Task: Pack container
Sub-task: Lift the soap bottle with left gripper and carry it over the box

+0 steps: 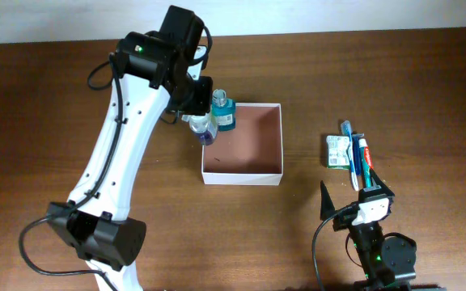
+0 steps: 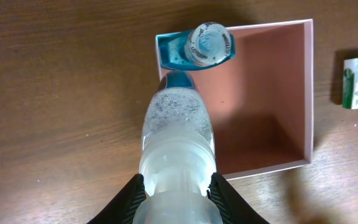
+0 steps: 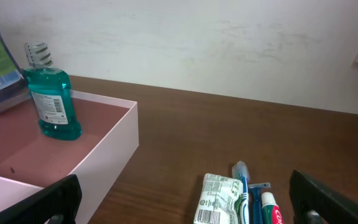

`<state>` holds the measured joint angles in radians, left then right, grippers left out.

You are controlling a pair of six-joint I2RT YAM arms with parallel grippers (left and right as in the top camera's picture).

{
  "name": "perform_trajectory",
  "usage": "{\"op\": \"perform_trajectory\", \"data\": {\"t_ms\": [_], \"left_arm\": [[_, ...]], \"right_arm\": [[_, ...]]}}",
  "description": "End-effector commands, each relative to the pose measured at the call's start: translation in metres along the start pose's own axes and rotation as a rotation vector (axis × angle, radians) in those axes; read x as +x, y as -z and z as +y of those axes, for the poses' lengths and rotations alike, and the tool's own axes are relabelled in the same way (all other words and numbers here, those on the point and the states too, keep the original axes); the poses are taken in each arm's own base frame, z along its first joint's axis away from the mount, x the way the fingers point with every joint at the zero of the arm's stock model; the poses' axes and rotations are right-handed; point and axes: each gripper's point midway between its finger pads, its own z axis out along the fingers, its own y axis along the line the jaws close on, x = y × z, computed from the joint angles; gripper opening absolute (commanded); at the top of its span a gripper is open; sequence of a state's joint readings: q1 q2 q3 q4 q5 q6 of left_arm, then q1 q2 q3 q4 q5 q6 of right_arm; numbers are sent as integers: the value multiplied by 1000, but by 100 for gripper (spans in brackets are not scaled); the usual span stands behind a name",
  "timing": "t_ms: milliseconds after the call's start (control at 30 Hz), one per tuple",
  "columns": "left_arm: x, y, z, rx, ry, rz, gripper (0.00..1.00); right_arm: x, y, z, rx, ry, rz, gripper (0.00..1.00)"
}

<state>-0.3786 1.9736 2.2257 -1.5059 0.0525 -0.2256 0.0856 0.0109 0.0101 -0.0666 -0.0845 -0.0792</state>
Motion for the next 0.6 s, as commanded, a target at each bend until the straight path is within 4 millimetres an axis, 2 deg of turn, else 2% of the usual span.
{"op": "perform_trajectory", "data": {"t_ms": [0,133,267,567], "left_arm": [[-6,10,-22,37,-13,-47,26],[-6,10,-31,24,-42,-61,26],[-6,10,-28,-30,-58,-74,26],[-1,6,-27,-37,-36,-52,23]], "right_arm": [[2,0,-2,7,-6,3,98],[2,0,-2,7,-6,3,98],[2,0,-2,7,-6,3,98],[2,0,-2,7,-6,3,98]]}}
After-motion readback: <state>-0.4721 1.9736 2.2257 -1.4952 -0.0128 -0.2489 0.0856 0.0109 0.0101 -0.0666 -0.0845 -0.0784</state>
